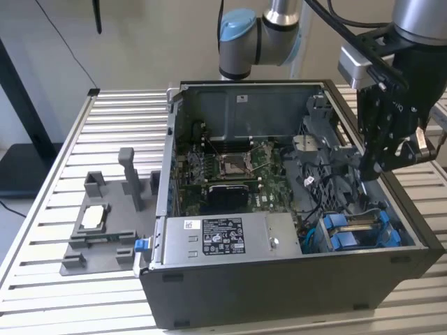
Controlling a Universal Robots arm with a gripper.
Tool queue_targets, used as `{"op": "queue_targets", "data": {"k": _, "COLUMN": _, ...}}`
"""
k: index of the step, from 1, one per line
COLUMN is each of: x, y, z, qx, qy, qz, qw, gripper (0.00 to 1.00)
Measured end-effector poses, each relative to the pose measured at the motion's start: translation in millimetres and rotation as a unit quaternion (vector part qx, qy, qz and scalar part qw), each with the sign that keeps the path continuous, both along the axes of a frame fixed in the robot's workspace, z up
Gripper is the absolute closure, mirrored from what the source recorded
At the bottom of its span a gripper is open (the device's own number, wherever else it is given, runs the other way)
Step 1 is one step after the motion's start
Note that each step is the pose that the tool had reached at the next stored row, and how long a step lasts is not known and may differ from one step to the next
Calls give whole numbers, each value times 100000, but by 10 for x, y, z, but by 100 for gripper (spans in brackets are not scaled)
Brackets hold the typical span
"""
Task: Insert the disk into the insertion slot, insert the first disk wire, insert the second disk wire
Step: 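Insert the first disk wire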
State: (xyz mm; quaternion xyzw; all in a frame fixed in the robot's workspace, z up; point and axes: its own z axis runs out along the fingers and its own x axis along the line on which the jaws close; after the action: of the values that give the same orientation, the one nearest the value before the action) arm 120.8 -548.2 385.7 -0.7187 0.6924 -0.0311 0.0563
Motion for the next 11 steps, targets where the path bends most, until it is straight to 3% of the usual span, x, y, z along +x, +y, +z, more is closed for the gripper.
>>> {"op": "queue_targets", "data": {"k": 2, "x": 38, "y": -15, "z": -13, "qx": 2, "qy": 658, "qz": 2, "qw": 99998, "gripper": 80}}
{"op": "queue_targets", "data": {"k": 11, "x": 172, "y": -104, "z": -80, "qx": 28, "qy": 2902, "qz": 6, "qw": 99958, "gripper": 80}}
